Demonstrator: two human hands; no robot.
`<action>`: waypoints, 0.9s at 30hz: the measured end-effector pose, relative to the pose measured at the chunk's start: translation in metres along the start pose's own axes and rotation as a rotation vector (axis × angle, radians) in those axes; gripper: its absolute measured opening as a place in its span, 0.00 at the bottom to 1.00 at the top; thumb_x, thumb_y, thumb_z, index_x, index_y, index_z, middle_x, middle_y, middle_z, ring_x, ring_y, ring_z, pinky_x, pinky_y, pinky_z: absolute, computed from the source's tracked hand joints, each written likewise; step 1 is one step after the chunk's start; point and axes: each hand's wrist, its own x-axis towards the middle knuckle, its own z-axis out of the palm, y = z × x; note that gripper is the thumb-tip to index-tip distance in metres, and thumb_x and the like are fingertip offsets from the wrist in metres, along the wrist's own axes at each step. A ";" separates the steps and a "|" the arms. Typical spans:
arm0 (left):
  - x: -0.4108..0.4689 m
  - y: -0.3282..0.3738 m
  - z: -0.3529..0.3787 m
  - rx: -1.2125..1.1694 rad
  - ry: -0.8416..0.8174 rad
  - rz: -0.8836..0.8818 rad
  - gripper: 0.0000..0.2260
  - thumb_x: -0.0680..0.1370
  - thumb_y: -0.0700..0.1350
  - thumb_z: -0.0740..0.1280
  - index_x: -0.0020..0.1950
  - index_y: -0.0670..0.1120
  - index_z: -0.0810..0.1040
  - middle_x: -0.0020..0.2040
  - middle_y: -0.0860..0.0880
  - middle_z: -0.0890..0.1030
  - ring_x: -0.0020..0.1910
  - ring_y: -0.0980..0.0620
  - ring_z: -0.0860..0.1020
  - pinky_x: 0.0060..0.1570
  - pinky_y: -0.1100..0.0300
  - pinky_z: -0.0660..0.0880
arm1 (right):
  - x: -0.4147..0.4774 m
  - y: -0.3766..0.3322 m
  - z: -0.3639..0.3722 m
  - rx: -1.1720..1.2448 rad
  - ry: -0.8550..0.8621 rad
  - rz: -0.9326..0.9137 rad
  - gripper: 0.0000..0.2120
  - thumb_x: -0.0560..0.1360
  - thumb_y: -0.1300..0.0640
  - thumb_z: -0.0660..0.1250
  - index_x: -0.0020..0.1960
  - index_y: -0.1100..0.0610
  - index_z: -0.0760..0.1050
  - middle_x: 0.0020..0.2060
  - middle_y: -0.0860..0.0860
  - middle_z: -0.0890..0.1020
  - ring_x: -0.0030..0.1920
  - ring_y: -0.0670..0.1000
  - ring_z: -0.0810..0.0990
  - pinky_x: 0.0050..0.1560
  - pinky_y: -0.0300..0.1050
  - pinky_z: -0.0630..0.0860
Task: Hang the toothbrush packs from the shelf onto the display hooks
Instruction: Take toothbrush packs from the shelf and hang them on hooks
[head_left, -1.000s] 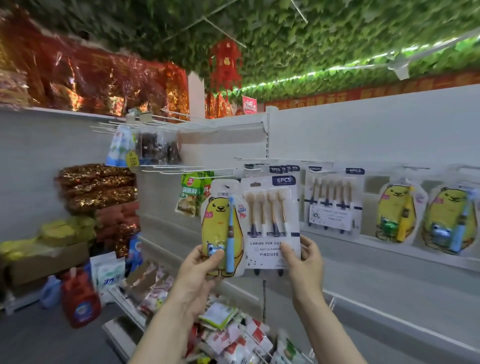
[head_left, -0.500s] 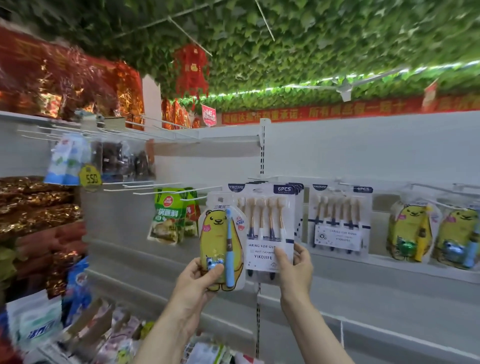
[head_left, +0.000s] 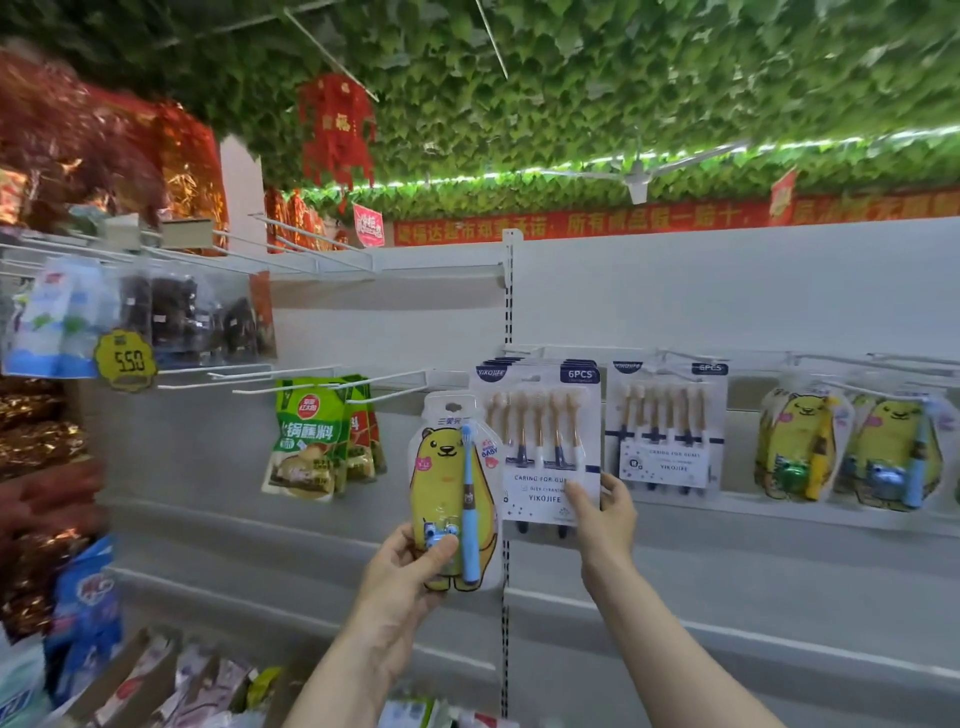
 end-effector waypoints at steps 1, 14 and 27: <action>0.001 0.000 0.001 -0.005 -0.006 -0.001 0.14 0.73 0.34 0.71 0.57 0.37 0.77 0.46 0.42 0.86 0.38 0.49 0.85 0.33 0.59 0.80 | 0.002 0.000 -0.001 -0.007 -0.011 0.003 0.23 0.76 0.57 0.73 0.69 0.56 0.70 0.63 0.50 0.75 0.63 0.50 0.72 0.63 0.47 0.70; -0.019 -0.035 0.070 0.017 -0.087 0.003 0.20 0.69 0.40 0.73 0.59 0.39 0.77 0.51 0.41 0.85 0.52 0.41 0.83 0.50 0.49 0.80 | 0.007 -0.047 -0.065 -0.077 -0.088 -0.080 0.14 0.78 0.53 0.70 0.60 0.58 0.77 0.54 0.52 0.82 0.57 0.52 0.79 0.54 0.41 0.72; -0.069 -0.132 0.300 0.032 -0.269 -0.037 0.12 0.74 0.37 0.72 0.56 0.42 0.79 0.48 0.44 0.86 0.46 0.48 0.83 0.47 0.54 0.77 | 0.004 -0.147 -0.291 0.063 -0.214 -0.222 0.06 0.75 0.55 0.73 0.49 0.57 0.83 0.42 0.51 0.86 0.44 0.46 0.83 0.46 0.38 0.78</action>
